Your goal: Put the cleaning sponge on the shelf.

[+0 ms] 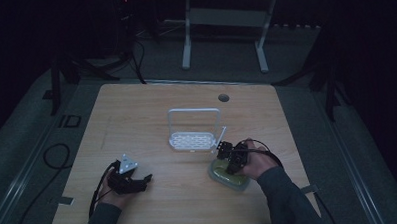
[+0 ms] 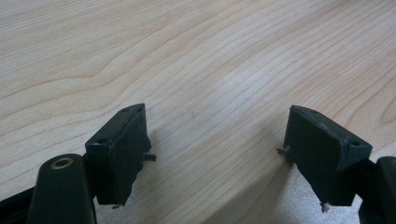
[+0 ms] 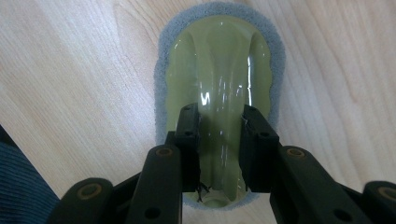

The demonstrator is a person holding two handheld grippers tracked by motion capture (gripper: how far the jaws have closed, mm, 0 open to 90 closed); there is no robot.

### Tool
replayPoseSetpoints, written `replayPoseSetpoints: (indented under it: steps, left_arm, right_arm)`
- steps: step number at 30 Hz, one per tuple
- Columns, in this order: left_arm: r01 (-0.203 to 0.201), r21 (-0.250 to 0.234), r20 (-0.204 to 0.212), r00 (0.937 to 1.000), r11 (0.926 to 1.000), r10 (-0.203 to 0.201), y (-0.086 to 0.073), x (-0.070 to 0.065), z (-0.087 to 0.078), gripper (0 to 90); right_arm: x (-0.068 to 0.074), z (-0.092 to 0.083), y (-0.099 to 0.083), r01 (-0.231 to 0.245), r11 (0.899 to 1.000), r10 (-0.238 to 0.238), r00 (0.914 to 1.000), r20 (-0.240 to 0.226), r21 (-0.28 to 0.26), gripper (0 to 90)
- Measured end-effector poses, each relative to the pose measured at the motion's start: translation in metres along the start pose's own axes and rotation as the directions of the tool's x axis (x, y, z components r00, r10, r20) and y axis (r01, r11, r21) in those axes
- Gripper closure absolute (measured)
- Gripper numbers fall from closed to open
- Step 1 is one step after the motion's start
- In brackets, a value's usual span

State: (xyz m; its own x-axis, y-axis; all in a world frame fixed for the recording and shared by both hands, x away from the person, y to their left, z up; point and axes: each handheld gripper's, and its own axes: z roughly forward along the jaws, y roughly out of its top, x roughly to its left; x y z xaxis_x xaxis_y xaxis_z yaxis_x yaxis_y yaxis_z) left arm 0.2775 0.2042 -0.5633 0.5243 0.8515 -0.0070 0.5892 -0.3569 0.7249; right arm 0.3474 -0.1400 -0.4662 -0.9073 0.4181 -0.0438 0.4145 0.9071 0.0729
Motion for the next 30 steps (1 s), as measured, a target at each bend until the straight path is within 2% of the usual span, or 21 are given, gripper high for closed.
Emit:
replayPoseSetpoints:
  steps: [9,10,14,23,26,30]
  left_arm:
    - [0.002,-0.002,0.000,1.0000,1.0000,-0.002,0.000,0.000,0.000,22.1]
    - [0.002,-0.002,0.000,1.0000,1.0000,-0.002,0.000,0.000,0.000,22.1]
    - [0.002,-0.002,0.000,1.0000,1.0000,-0.002,0.000,0.000,0.000,22.1]
    - [0.002,-0.002,0.000,1.0000,1.0000,-0.002,0.000,0.000,0.000,22.1]
    - [0.002,-0.002,0.000,1.0000,1.0000,-0.002,0.000,0.000,0.000,22.1]
    - [0.003,-0.003,0.000,1.0000,1.0000,-0.003,0.000,0.000,0.000,22.1]
  right_arm:
    - [0.005,-0.008,0.006,0.074,0.997,-0.073,0.9964,0.044,-0.038,71.7]
    - [0.006,-0.010,0.007,0.102,0.993,-0.099,0.9933,0.059,-0.051,71.7]
    - [0.010,-0.014,0.011,0.140,0.988,-0.135,0.9875,0.082,-0.061,71.7]
    - [0.012,-0.018,0.019,0.193,0.979,-0.183,0.9754,0.122,-0.069,71.7]
    - [0.012,-0.018,0.021,0.202,0.977,-0.193,0.9740,0.119,-0.071,71.7]
    - [0.013,-0.020,0.027,0.228,0.970,-0.217,0.9680,0.125,-0.082,71.7]
